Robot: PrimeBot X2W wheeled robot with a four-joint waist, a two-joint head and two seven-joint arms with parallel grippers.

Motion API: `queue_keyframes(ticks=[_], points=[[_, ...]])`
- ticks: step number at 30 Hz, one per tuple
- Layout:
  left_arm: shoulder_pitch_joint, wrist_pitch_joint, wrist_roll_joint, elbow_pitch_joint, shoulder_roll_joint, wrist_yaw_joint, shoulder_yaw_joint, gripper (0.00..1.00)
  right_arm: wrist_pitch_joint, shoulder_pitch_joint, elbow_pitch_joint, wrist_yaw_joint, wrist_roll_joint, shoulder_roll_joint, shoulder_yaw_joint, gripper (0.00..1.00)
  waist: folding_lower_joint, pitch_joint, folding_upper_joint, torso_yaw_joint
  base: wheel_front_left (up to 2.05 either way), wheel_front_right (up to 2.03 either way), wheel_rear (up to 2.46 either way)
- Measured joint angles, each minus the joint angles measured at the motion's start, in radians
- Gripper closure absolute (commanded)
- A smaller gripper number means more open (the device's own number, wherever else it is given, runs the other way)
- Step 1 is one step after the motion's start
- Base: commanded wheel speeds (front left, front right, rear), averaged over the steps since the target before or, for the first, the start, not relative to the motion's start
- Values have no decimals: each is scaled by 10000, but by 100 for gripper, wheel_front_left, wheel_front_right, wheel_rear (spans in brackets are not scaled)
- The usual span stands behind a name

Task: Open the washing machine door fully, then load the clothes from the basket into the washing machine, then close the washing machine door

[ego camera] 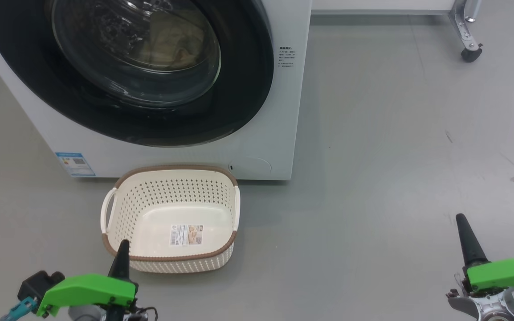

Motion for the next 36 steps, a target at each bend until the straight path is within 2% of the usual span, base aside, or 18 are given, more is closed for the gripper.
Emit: queue_keyframes(ticks=[36], points=[[205,1011,-3848,-341,-23,-182,1298,100,723,-625,650,-4,4044,-50,17,100,0,-155,0,-209,0,0,0]])
